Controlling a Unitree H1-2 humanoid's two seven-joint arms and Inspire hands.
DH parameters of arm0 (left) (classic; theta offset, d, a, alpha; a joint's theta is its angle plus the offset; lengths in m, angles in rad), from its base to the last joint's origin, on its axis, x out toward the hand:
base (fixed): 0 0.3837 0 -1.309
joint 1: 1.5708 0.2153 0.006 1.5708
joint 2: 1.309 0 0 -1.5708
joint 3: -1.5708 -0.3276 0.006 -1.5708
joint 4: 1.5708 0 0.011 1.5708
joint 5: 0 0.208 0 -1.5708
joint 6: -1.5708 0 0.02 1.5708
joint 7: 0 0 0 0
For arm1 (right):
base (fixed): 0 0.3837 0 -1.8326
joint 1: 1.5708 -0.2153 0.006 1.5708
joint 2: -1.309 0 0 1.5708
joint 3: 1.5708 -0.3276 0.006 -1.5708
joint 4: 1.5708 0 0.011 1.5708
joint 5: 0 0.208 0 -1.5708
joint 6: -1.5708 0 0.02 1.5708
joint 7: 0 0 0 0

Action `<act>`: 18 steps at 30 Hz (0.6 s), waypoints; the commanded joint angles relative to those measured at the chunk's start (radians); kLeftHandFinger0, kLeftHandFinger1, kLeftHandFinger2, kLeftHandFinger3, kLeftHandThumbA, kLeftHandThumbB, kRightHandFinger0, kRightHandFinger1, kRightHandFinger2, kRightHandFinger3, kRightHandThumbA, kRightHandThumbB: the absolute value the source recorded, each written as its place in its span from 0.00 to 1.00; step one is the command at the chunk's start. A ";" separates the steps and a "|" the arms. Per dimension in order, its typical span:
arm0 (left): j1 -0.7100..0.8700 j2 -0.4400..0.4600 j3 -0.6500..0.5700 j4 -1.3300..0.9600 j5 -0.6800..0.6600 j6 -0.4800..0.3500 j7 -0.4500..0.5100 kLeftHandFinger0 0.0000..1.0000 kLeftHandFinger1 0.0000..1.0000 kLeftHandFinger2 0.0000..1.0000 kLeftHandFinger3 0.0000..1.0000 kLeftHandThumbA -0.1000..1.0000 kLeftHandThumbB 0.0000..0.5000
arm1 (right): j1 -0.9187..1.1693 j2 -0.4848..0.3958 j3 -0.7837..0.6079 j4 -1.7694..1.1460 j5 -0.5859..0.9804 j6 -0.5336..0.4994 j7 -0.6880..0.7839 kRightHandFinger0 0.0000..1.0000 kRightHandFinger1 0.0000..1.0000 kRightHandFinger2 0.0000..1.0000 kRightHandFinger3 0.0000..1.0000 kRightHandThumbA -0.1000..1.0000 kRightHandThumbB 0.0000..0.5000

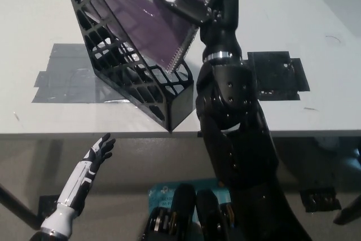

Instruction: A person hands a notebook to the robot and the robot grabs it with its right hand and places it in the magazine stand kept in the centre of the desk infront of it.

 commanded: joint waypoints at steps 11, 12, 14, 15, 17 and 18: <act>-0.022 0.018 0.010 -0.024 -0.012 -0.030 -0.028 1.00 1.00 1.00 1.00 1.00 1.00 | -0.073 0.067 0.000 -0.082 -0.044 0.013 0.031 0.00 0.00 0.00 0.00 0.68 0.00; -0.022 0.018 0.011 -0.024 -0.011 -0.030 -0.028 1.00 1.00 1.00 1.00 1.00 1.00 | -0.073 0.068 -0.001 -0.081 -0.046 0.017 0.029 0.00 0.00 0.00 0.00 0.67 0.00; -0.031 0.021 0.010 -0.016 -0.020 -0.030 -0.036 1.00 1.00 1.00 1.00 1.00 1.00 | -0.072 0.069 -0.003 -0.070 -0.058 0.024 0.020 0.00 0.00 0.00 0.00 0.67 0.00; -0.035 0.022 0.011 -0.016 -0.019 -0.029 -0.037 1.00 1.00 1.00 1.00 1.00 1.00 | -0.074 0.069 -0.004 -0.062 -0.063 0.023 0.017 0.00 0.00 0.00 0.00 0.67 0.00; -0.038 0.023 0.011 -0.020 -0.016 -0.026 -0.036 1.00 1.00 1.00 1.00 1.00 1.00 | -0.076 0.065 0.002 -0.047 -0.080 0.036 0.014 0.15 0.00 0.00 0.00 0.66 0.00; -0.041 0.024 0.011 -0.021 -0.016 -0.024 -0.036 1.00 1.00 1.00 1.00 1.00 1.00 | -0.077 0.058 0.006 -0.036 -0.078 0.047 0.028 0.23 0.03 0.07 0.06 0.66 0.00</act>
